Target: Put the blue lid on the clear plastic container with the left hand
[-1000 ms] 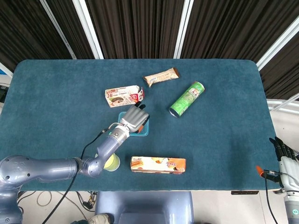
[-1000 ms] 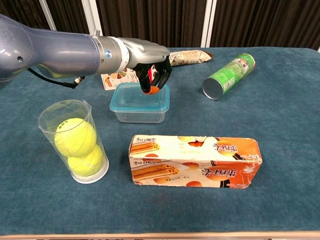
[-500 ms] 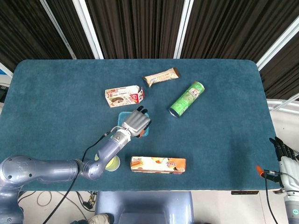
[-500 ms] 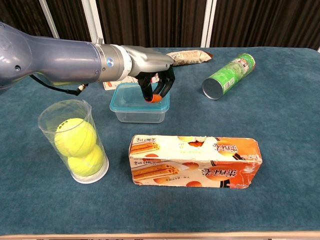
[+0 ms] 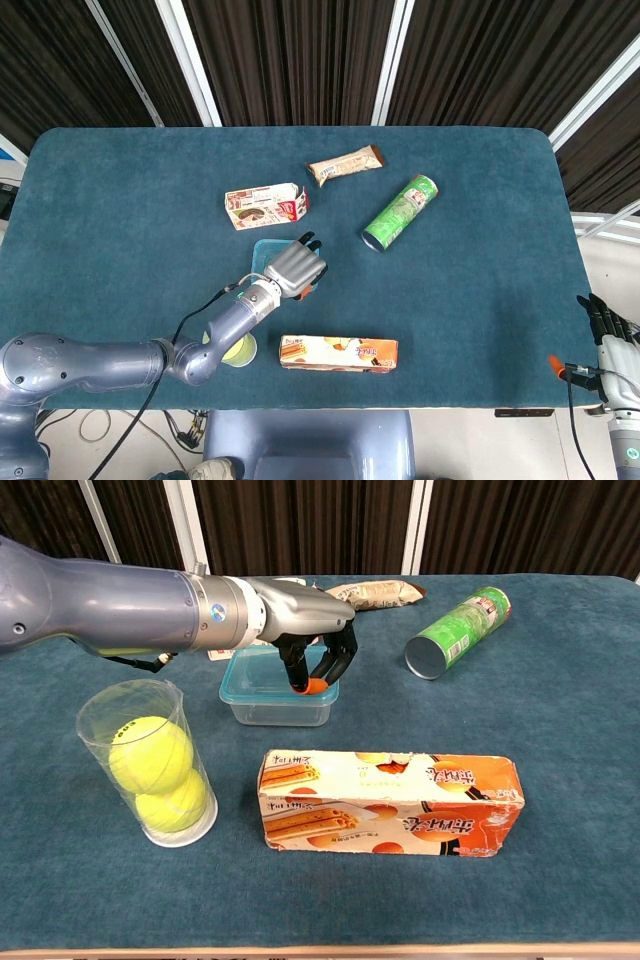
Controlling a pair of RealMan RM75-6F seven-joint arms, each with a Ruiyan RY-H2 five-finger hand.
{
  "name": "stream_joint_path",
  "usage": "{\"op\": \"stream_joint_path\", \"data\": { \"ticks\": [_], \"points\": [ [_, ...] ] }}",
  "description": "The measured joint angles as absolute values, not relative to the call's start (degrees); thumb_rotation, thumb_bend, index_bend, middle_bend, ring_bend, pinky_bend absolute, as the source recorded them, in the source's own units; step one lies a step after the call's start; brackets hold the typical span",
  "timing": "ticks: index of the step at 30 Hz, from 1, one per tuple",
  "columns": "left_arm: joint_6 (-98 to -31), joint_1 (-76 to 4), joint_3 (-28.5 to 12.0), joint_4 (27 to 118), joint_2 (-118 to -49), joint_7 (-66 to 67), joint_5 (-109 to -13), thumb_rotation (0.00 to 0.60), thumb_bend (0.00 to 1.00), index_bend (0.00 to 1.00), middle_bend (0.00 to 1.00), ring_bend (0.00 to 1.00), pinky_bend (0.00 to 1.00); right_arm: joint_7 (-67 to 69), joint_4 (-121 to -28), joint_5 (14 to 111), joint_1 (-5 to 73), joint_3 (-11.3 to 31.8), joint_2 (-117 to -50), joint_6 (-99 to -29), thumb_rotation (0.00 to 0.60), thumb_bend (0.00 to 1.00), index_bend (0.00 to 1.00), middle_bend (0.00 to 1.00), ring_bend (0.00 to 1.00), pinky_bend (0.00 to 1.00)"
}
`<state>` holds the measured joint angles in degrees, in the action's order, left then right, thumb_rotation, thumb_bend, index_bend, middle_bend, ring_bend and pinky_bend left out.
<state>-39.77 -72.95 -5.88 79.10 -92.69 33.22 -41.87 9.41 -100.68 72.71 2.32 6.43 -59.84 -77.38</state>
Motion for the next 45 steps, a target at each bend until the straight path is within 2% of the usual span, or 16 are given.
{"op": "stream_joint_path", "data": {
  "ticks": [45],
  "points": [
    [-41.18, -72.39, -3.09, 75.64, -95.41, 35.36, -45.7, 0.6, 0.53, 0.7, 0.57, 0.13, 0.07, 9.53, -100.92, 72.46, 2.34, 6.44, -59.64, -77.07, 0.6, 0.29, 0.1, 0.0, 0.0, 0.0]
  ]
}}
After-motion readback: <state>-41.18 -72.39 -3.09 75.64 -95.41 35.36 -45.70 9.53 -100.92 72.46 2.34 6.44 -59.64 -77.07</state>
